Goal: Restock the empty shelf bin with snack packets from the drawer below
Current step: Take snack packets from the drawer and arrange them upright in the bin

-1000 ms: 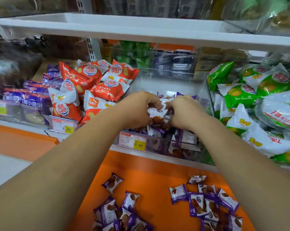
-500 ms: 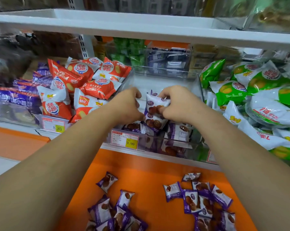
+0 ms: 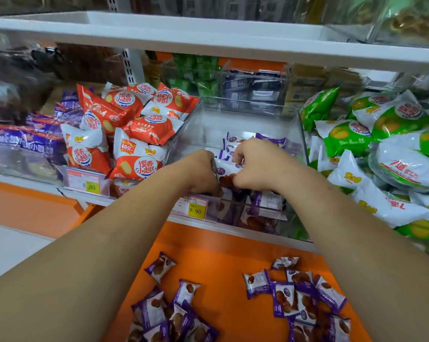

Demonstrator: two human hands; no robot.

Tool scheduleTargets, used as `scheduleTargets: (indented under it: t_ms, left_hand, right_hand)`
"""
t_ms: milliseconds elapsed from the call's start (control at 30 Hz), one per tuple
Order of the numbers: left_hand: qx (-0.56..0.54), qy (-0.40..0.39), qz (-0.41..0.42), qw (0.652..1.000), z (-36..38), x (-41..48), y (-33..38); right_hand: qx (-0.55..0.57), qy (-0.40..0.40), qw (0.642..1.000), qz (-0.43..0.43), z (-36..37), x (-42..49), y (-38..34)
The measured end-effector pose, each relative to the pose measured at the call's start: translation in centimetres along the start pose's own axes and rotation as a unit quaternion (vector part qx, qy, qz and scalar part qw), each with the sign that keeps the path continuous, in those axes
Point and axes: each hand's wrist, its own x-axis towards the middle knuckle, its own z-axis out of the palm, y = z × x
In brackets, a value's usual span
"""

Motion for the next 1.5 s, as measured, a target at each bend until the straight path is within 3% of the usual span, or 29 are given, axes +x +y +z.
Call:
scheduleTargets:
  t_ms: [233,533,800,1133,1267,1500]
  left_hand:
    - [0.088,-0.028,0.009,0.996,-0.6,0.1,-0.2]
    - [0.181,0.003,0.034,0.983,-2.8,-1.8,1.7]
    - [0.127,0.065,0.015,0.990,-3.9,-2.4,0.9]
    - [-0.045,0.017,0.043,0.998,-3.8,-2.7,0.4]
    - [-0.015,-0.004,0.061,0.998,-4.1,-2.6,-0.1]
    - [0.072,-0.025,0.075,0.994,-4.1,-2.4,-0.6]
  right_hand:
    - [-0.034,-0.023,0.999,0.010,0.3,-0.2,-0.7]
    - [-0.073,-0.024,0.997,0.023,0.2,-0.2,-0.2]
    - [-0.113,-0.018,0.993,0.014,0.6,-0.8,-1.7]
    - [-0.086,-0.046,0.995,-0.004,1.1,-0.4,-1.7]
    - [-0.135,-0.093,0.986,0.017,0.8,-0.5,-1.8]
    - [-0.115,-0.083,0.990,-0.013,1.3,0.2,-1.2]
